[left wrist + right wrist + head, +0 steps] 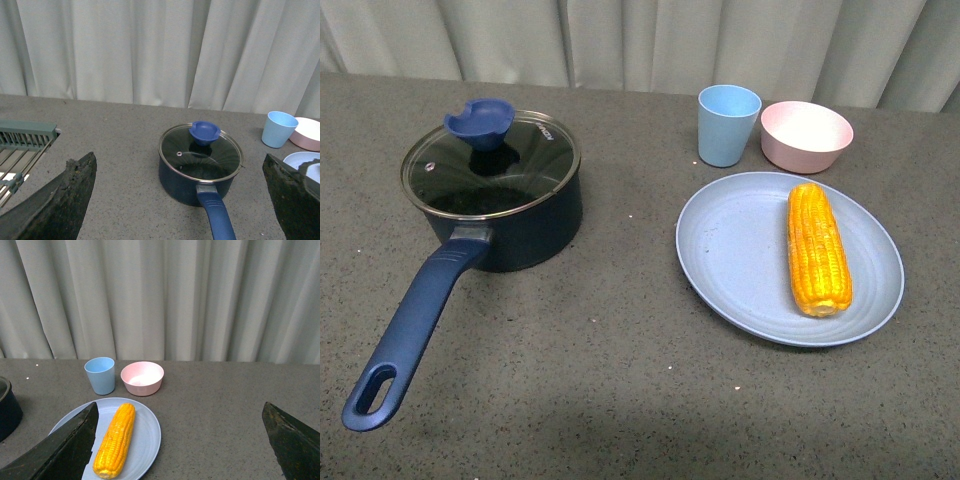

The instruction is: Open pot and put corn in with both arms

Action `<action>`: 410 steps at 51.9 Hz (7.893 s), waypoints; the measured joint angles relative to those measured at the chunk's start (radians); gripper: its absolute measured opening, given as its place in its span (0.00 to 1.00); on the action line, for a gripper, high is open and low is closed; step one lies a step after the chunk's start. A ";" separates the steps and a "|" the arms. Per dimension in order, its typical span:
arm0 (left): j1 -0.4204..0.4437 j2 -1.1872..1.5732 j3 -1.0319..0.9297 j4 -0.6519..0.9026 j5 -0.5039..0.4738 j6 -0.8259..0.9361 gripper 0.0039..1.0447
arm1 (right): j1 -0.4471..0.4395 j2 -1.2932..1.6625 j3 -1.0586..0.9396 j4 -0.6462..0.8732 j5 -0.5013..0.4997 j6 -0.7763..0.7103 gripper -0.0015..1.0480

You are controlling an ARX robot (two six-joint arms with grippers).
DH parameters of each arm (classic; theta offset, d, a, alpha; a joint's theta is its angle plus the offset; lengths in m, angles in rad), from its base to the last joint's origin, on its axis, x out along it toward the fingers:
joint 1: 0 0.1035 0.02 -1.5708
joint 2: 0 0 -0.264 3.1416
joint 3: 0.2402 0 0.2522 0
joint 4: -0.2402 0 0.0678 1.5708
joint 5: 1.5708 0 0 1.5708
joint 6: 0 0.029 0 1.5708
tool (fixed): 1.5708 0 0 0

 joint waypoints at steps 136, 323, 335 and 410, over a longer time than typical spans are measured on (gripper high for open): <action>-0.164 2.070 0.836 0.915 -0.030 -0.033 0.94 | 0.000 0.000 0.000 0.000 0.000 0.000 0.91; 0.198 1.753 0.430 1.014 0.003 -0.048 0.94 | 0.000 0.000 0.000 0.000 0.000 0.000 0.91; 0.167 1.563 0.164 1.354 0.159 -0.012 0.49 | 0.000 0.000 0.000 0.000 0.000 0.000 0.91; 0.004 0.315 0.000 0.322 0.000 -0.002 0.04 | 0.000 0.000 0.000 0.000 0.000 0.000 0.91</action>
